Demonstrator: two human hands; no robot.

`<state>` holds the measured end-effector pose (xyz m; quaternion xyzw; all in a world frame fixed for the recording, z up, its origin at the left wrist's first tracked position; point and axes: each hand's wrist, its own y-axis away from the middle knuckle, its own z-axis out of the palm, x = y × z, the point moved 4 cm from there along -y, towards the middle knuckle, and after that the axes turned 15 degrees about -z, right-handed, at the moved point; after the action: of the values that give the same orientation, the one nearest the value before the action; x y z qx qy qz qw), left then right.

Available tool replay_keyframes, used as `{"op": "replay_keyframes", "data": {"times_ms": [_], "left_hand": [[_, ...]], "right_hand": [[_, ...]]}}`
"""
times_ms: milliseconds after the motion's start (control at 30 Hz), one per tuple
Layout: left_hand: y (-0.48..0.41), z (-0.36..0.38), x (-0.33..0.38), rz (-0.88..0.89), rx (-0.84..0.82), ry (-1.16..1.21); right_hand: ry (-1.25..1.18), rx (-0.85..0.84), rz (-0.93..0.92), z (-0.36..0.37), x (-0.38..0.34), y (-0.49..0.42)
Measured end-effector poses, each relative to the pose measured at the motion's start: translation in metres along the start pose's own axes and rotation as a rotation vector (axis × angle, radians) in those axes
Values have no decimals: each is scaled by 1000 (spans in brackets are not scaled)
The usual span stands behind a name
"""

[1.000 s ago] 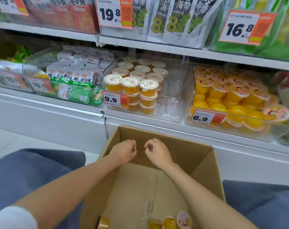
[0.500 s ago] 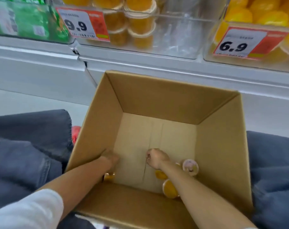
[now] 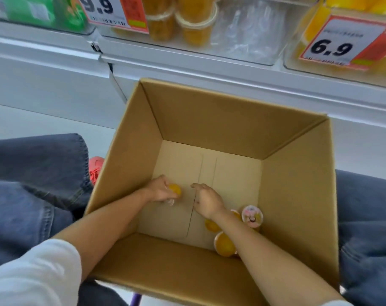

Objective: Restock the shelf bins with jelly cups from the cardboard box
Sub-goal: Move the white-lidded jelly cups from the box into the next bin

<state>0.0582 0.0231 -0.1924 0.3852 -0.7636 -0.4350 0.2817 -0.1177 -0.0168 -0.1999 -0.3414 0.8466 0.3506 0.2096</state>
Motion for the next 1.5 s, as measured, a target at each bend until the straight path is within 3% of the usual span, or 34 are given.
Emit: {"op": "replay_keyframes", "data": {"times_ms": [100, 200, 433, 500, 600, 733, 833, 1033, 1233, 1333, 1500], "left_hand": [[21, -14, 32, 29, -129, 293], [48, -32, 58, 74, -207, 384], [133, -116, 91, 417, 64, 452], [170, -146, 97, 575, 220, 394], [228, -196, 98, 711, 649, 398], [280, -260, 90, 739, 1273, 444], [279, -296, 90, 697, 1522, 316], [238, -345, 102, 776, 1644, 125], [217, -357, 108, 1004, 1670, 142], [215, -359, 109, 1021, 1698, 167], [213, -358, 108, 1019, 1741, 191]], "right_hand": [[6, 170, -150, -27, -20, 1], [-36, 396, -191, -62, -36, 4], [-146, 717, -262, -163, -95, 43], [-142, 747, -323, -194, -122, 56], [-23, 839, -396, -240, -162, 64], [9, 996, -475, -294, -211, 63], [4, 1061, -529, -330, -240, 54], [111, 1121, -462, -401, -274, -5], [-54, 1028, -312, -459, -278, -101], [79, 960, -154, -478, -280, -133], [144, 1067, -318, -496, -287, -165]]}}
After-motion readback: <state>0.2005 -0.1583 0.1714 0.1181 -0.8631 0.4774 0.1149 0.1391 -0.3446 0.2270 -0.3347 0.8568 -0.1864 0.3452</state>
